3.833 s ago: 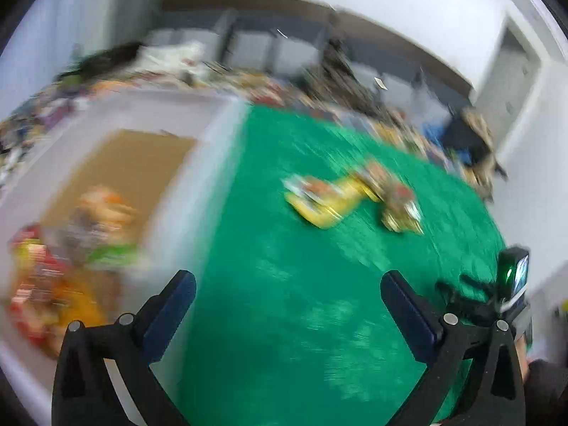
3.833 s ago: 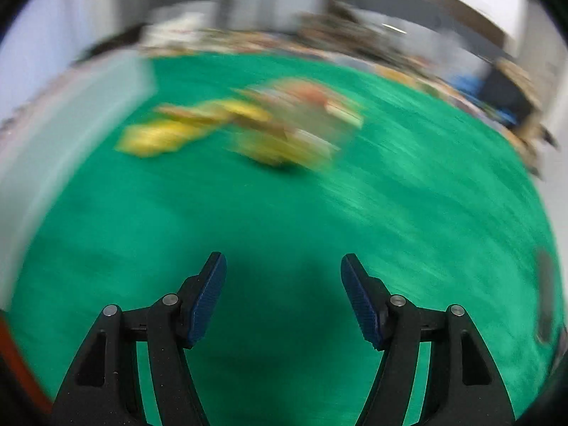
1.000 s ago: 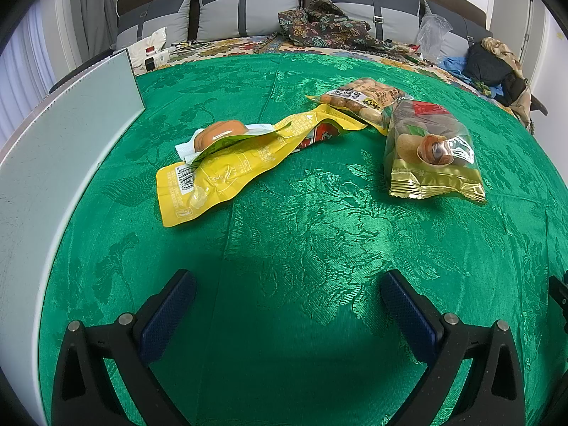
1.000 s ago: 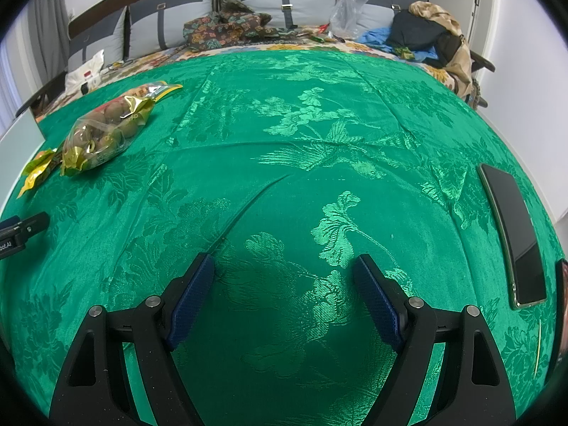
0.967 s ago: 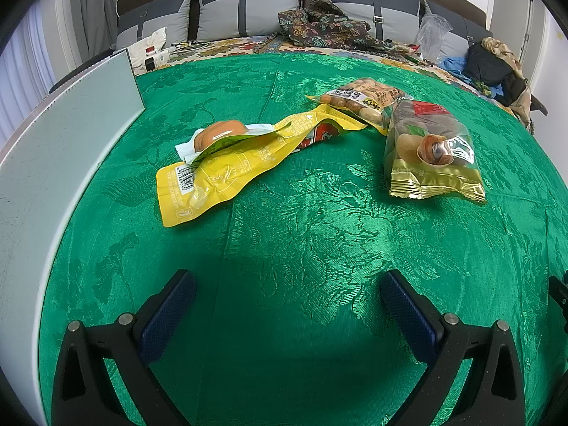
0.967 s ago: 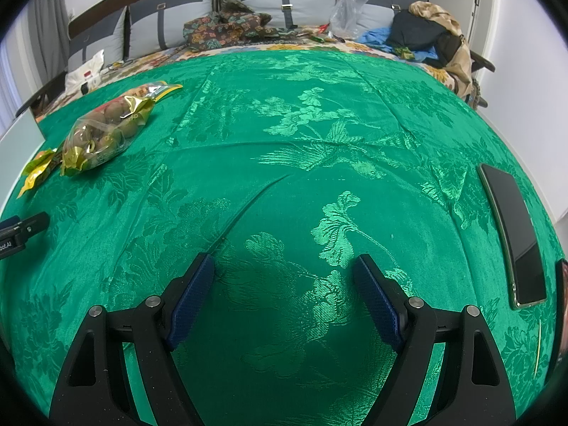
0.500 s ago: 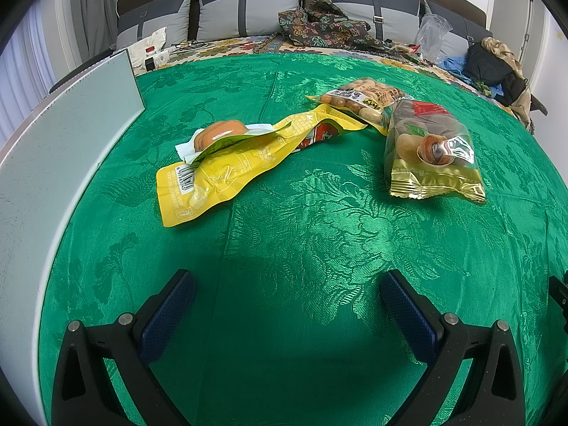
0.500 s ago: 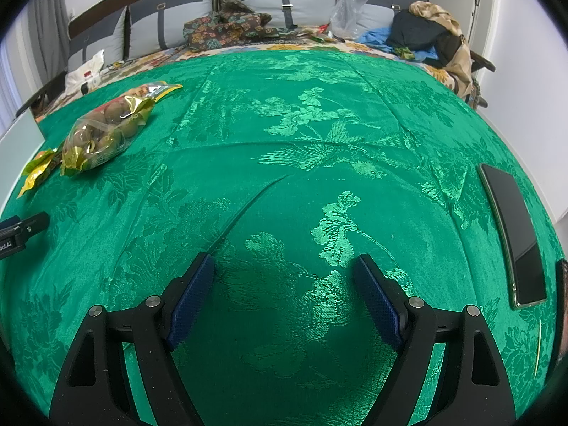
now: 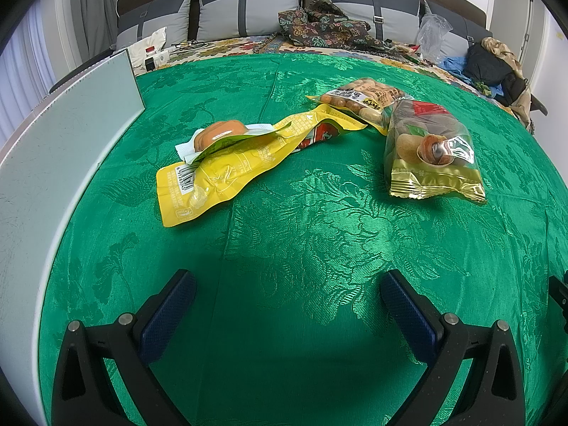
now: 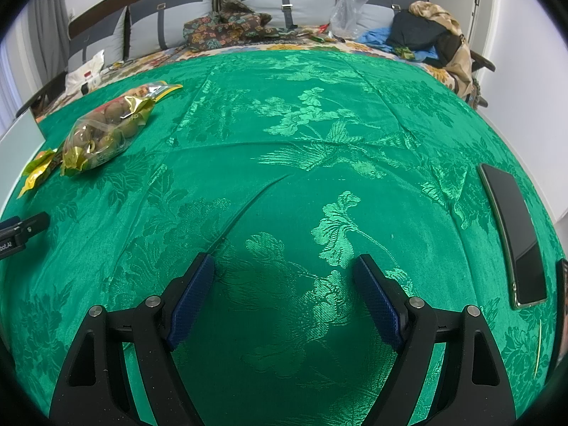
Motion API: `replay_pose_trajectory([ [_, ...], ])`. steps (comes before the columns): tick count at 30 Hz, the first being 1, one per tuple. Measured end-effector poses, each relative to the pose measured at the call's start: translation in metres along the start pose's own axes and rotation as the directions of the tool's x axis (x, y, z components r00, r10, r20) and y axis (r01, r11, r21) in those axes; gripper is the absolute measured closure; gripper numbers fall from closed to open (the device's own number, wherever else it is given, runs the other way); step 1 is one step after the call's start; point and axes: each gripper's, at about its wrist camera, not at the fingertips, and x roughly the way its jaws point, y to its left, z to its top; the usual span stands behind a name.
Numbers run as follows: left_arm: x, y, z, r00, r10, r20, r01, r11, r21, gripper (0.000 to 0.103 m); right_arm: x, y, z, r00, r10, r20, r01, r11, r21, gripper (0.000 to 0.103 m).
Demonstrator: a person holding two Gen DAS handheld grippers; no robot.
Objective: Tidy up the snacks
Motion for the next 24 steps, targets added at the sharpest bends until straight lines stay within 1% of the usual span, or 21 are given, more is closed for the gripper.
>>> replay_pose_trajectory([
  [24,0.0,0.0001,-0.0001,1.0,0.0,0.0,0.0,1.0,0.0,0.0,0.0001,-0.0003,-0.0001,1.0,0.0,0.001,0.0,1.0,0.0,0.019],
])
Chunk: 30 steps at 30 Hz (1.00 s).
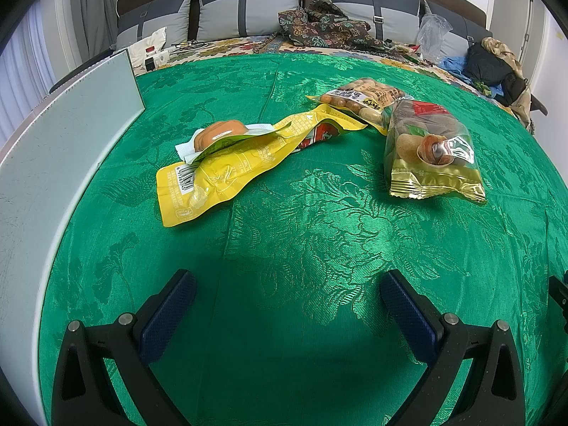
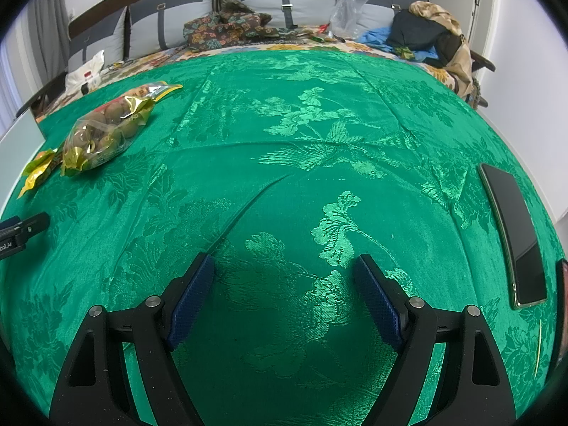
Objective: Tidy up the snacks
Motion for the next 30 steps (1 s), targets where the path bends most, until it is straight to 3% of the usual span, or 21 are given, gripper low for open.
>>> replay_pose_trajectory([
  [26,0.0007,-0.0023,-0.0018,1.0,0.0,-0.002,0.0,1.0,-0.002,0.0,-0.0069,0.0052,-0.006,1.0,0.002,0.001,-0.002,1.0,0.0,0.018],
  [30,-0.0067,0.0009,-0.0082,0.994,-0.055,-0.098,0.064,0.994,0.09,0.0,-0.0065,0.0039,-0.0061,1.0,0.002,0.001,-0.002,1.0,0.0,0.018],
])
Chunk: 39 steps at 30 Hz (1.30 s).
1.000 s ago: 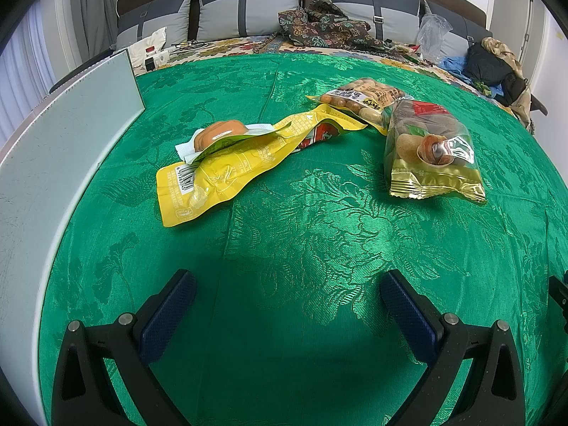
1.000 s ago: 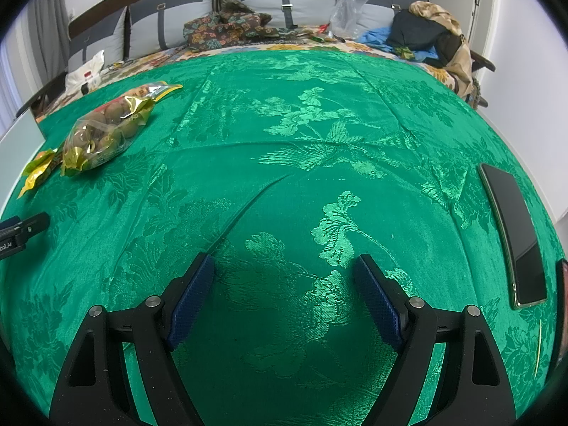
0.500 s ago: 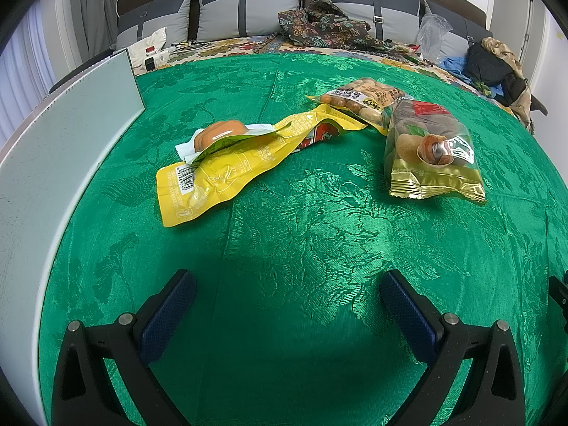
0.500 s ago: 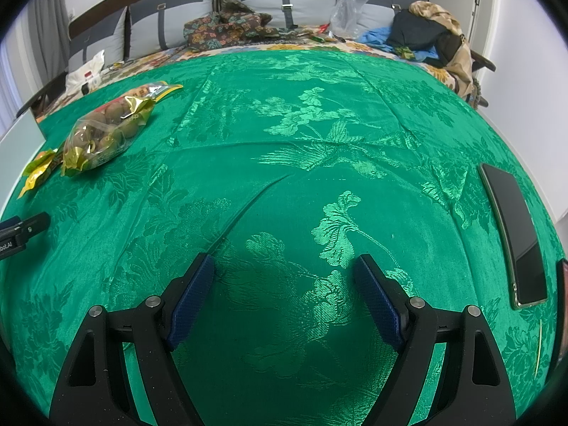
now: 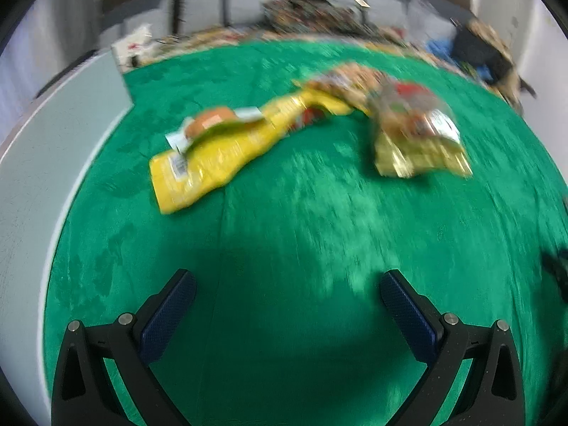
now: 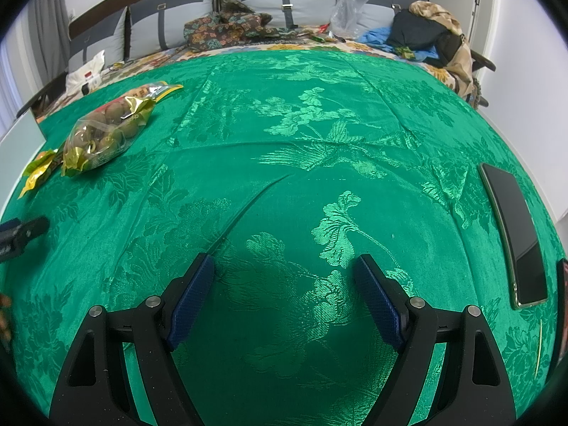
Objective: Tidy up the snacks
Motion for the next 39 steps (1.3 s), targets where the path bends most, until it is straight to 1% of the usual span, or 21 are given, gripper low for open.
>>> replay_pose_trajectory([
  [2,-0.01,0.003,-0.012,0.996,-0.038,-0.08,0.044,0.996,0.079,0.0,0.0,0.0,0.0,1.0,0.0,0.0,0.0,1.0,0.0,0.018],
  [4,-0.018,0.008,-0.023,0.988,-0.055,-0.142,0.074,0.989,0.13,0.0,0.0,0.0,0.0,1.0,0.0,0.0,0.0,1.0,0.0,0.018],
  [6,-0.023,0.019,-0.028,0.979,-0.036,-0.199,0.066,0.987,0.147,0.0,0.0,0.0,0.0,1.0,0.0,0.0,0.0,1.0,0.0,0.018],
  [7,-0.026,0.025,-0.026,0.98,-0.017,-0.198,0.047,0.988,0.149,0.0,0.0,0.001,0.0,1.0,0.0,0.0,0.0,1.0,0.0,0.018],
  [8,-0.032,0.031,-0.021,0.985,0.002,-0.175,0.024,0.988,0.151,0.001,0.0,0.0,0.0,1.0,0.0,0.0,0.0,1.0,0.0,0.018],
  [10,-0.042,0.04,-0.002,0.993,0.013,-0.115,0.004,0.989,0.15,0.001,0.0,0.001,0.0,1.0,0.0,0.0,0.0,1.0,0.0,0.018],
  [11,-0.045,0.044,0.016,0.996,0.009,-0.089,0.003,0.991,0.134,0.001,0.0,0.001,0.0,1.0,0.0,0.0,0.0,1.0,0.0,0.018],
  [13,-0.047,0.051,0.045,0.998,-0.02,-0.062,0.025,0.996,0.081,0.001,0.0,0.0,0.0,1.0,0.0,0.0,0.0,1.0,0.0,0.018],
  [16,-0.035,0.063,0.095,0.996,-0.079,-0.038,0.076,0.995,-0.066,0.001,0.0,0.001,0.0,1.0,0.0,0.0,0.0,1.0,0.0,0.018],
  [19,-0.002,0.073,0.132,0.993,-0.105,-0.057,0.09,0.971,-0.22,0.001,0.0,0.0,0.0,1.0,0.001,0.0,-0.001,1.0,0.0,0.018],
  [21,0.021,0.075,0.138,0.991,-0.089,-0.098,0.059,0.96,-0.275,0.002,0.0,-0.001,0.0,1.0,0.001,0.0,-0.001,1.0,0.001,0.018],
  [22,0.034,0.073,0.14,0.989,-0.068,-0.13,0.028,0.958,-0.284,0.007,0.0,0.001,0.0,1.0,0.001,0.0,-0.001,1.0,0.001,0.018],
  [23,0.048,0.07,0.138,0.984,-0.033,-0.175,-0.017,0.96,-0.279,0.012,0.0,0.001,0.0,1.0,0.001,0.0,-0.001,1.0,0.001,0.018],
  [24,0.054,0.069,0.136,0.984,-0.03,-0.174,-0.021,0.959,-0.284,0.011,0.0,0.0,0.0,1.0,0.001,0.0,-0.001,1.0,0.001,0.018],
  [26,0.05,0.074,0.129,0.991,-0.06,-0.118,0.018,0.944,-0.329,0.028,0.0,0.001,0.0,1.0,0.001,0.0,-0.001,1.0,0.001,0.018],
  [27,0.046,0.074,0.126,0.992,-0.082,-0.094,0.047,0.944,-0.326,0.034,0.0,0.0,0.0,1.0,0.001,0.0,-0.001,1.0,0.001,0.018],
  [29,0.037,0.064,0.121,0.994,-0.06,-0.086,0.038,0.97,-0.239,0.044,0.0,-0.001,0.0,1.0,0.001,0.001,-0.001,1.0,0.0,0.018],
  [30,0.031,0.058,0.115,0.995,-0.046,-0.085,0.03,0.982,-0.185,0.044,0.0,-0.001,0.0,1.0,0.001,0.0,-0.001,1.0,0.0,0.018],
  [32,0.019,0.05,0.097,0.994,-0.064,-0.088,0.054,0.992,-0.114,0.044,0.0,-0.001,0.0,1.0,0.001,0.0,-0.001,1.0,0.001,0.018],
  [33,0.014,0.048,0.09,0.994,-0.068,-0.089,0.059,0.994,-0.096,0.044,0.0,-0.001,0.0,1.0,0.001,0.001,-0.001,1.0,0.001,0.018],
  [39,-0.036,0.039,0.02,0.991,-0.115,-0.065,0.113,0.993,-0.031,0.044,0.0,0.0,0.0,1.0,0.001,0.001,-0.001,1.0,0.001,0.018],
])
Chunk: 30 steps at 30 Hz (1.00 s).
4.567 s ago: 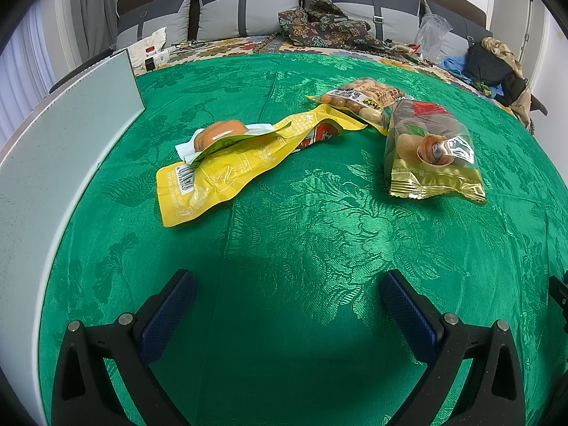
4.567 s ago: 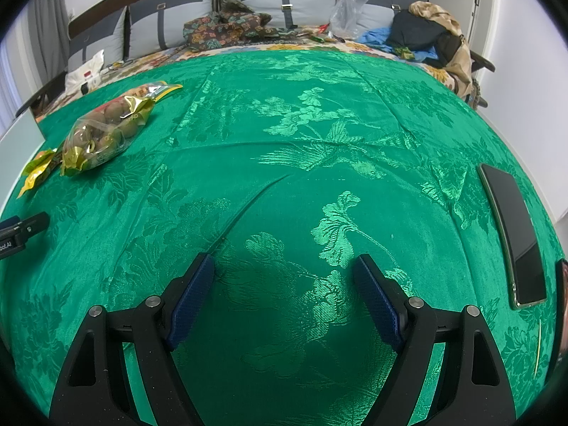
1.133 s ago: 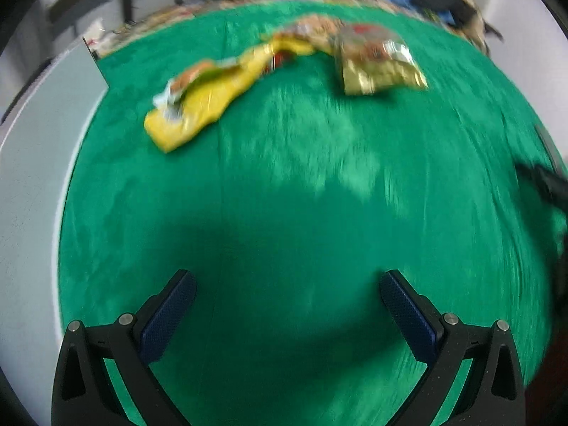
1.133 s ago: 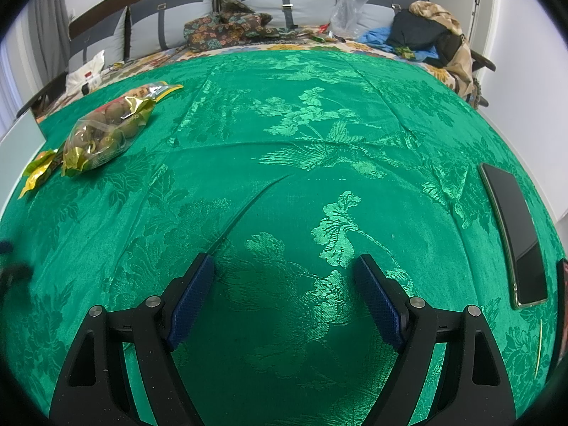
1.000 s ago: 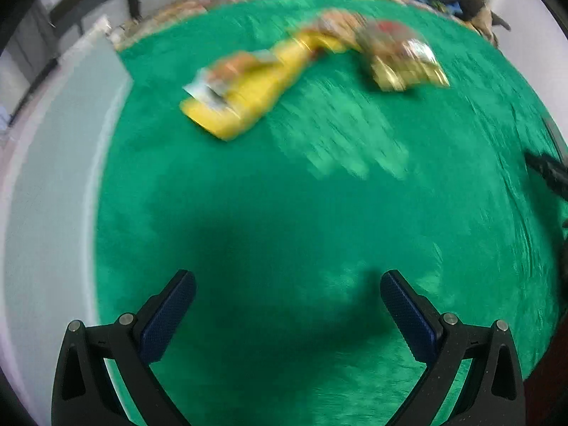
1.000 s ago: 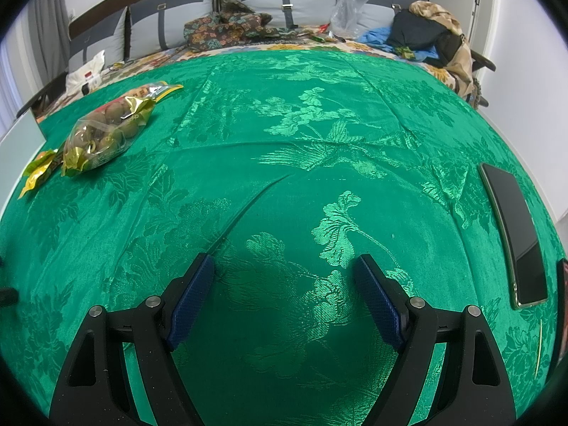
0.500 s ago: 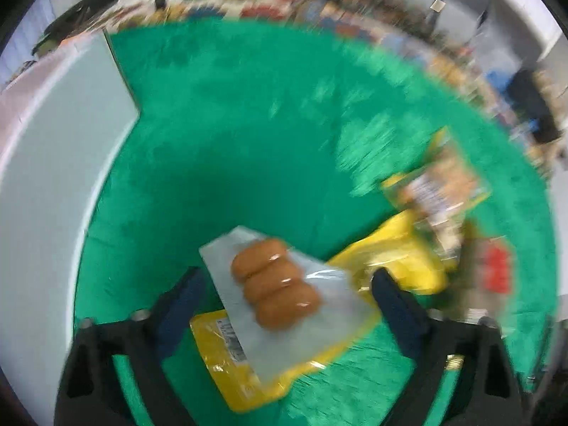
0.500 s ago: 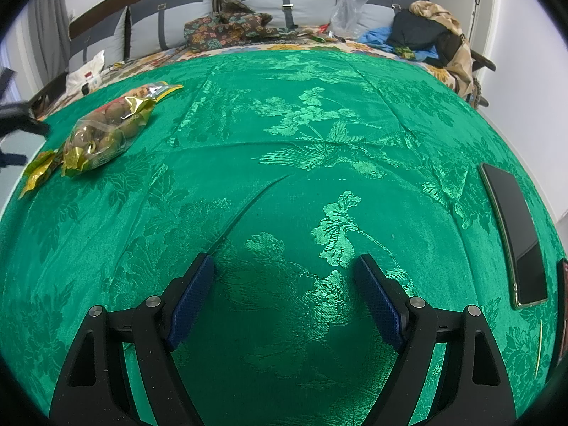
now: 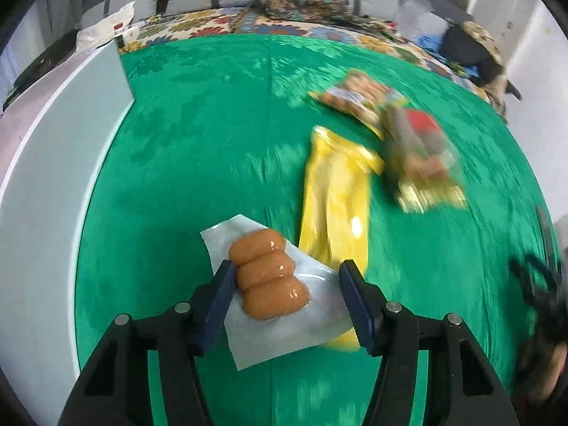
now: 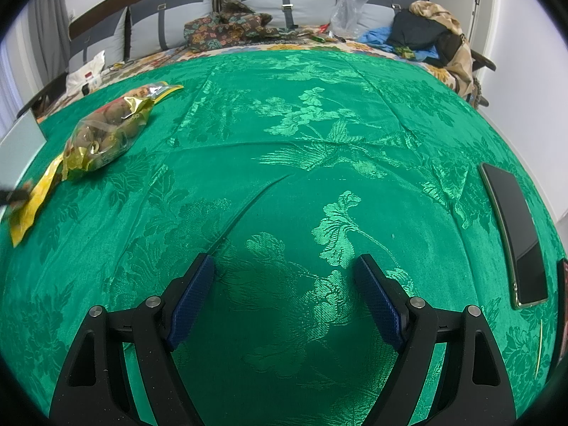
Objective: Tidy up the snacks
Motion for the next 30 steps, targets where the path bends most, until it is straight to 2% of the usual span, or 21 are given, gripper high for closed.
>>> replay_pose_trajectory([
  [4,-0.017,-0.007,-0.044,1.0,0.012,0.001,-0.012,0.998,0.068,0.043,0.0,0.001,0.0,1.0,0.0,0.0,0.0,1.0,0.0,0.018],
  [7,-0.016,0.0,-0.063,1.0,0.015,-0.014,-0.014,0.998,0.056,0.041,0.0,0.0,0.0,1.0,0.0,0.0,0.0,1.0,0.0,0.018],
  [10,-0.014,0.013,-0.072,0.999,0.038,-0.007,-0.038,0.999,0.0,0.019,0.0,0.0,0.0,1.0,0.0,0.0,0.0,1.0,0.0,0.018],
  [12,-0.016,0.022,-0.076,0.999,0.04,0.009,-0.039,0.999,-0.036,0.017,0.0,-0.001,0.0,1.0,0.0,0.0,0.0,1.0,0.0,0.018],
  [14,-0.017,0.025,-0.079,0.999,0.044,0.015,-0.044,0.998,-0.033,0.012,0.0,-0.001,0.0,1.0,0.0,0.0,0.0,1.0,0.0,0.018],
  [20,-0.006,0.013,-0.082,0.995,0.101,0.01,-0.101,0.994,0.045,0.0,0.0,-0.001,0.0,1.0,0.001,0.0,-0.001,1.0,0.001,0.018],
  [30,-0.003,0.032,-0.076,0.984,0.154,0.09,-0.152,0.988,-0.036,0.0,0.0,-0.001,0.0,1.0,0.001,0.001,-0.001,1.0,0.001,0.018],
])
